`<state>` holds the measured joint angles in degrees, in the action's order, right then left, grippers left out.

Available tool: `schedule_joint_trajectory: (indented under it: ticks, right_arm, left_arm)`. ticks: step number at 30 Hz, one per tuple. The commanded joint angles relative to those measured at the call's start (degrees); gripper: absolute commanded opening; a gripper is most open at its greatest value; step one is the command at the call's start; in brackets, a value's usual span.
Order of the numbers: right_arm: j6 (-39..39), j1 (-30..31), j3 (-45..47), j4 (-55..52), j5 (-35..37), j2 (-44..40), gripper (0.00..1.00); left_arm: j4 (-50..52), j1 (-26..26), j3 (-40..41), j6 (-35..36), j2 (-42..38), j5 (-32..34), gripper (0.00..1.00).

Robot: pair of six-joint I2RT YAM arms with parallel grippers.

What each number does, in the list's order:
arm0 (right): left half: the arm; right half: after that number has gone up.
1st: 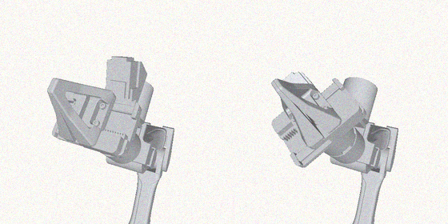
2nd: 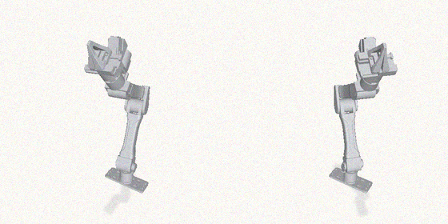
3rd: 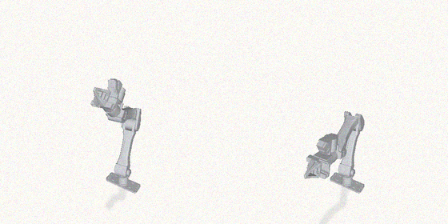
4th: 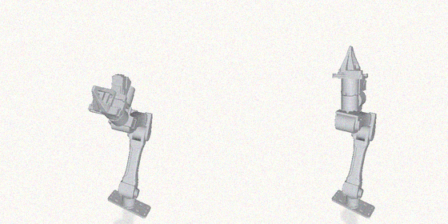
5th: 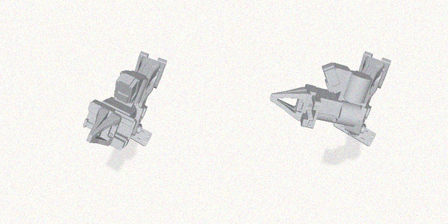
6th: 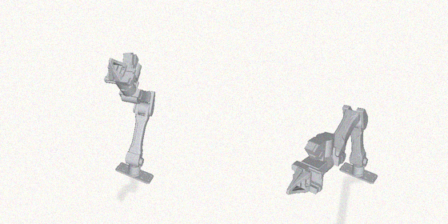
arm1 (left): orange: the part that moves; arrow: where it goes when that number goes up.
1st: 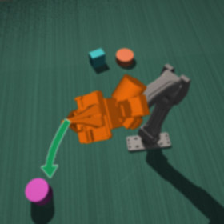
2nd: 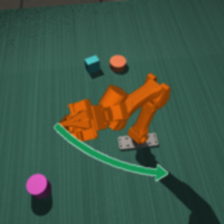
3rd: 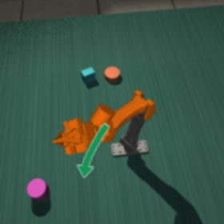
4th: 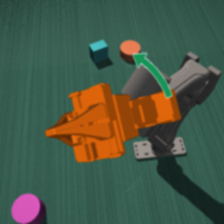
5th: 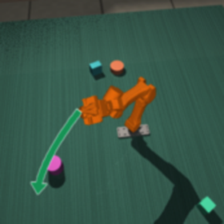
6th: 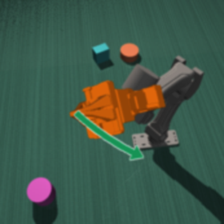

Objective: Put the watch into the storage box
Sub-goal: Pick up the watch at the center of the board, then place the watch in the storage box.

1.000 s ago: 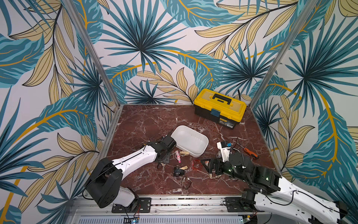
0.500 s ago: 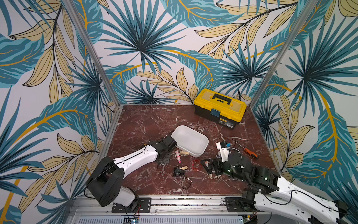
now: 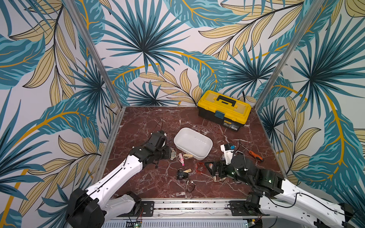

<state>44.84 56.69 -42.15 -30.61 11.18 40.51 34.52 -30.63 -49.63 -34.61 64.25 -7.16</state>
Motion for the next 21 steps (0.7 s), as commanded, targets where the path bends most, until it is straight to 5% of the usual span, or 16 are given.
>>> schedule_joint_trajectory:
  ticks: [1, 8, 21]
  right_arm:
    - [-1.2, 0.27, 0.09, -2.32, 2.26, -1.35, 1.0]
    - [-1.9, 0.24, -1.77, -3.91, 3.83, -1.16, 1.0]
    - [-2.38, 0.26, -2.65, -5.86, 6.13, -2.28, 1.0]
  left_arm:
    - [-9.53, 0.58, -0.4, -3.88, -0.33, -11.05, 0.17]
    - [-23.2, 0.42, -10.11, -10.22, 16.99, -25.42, 0.17]
    - [-26.44, -1.75, -20.49, -11.57, 41.1, -24.88, 0.16]
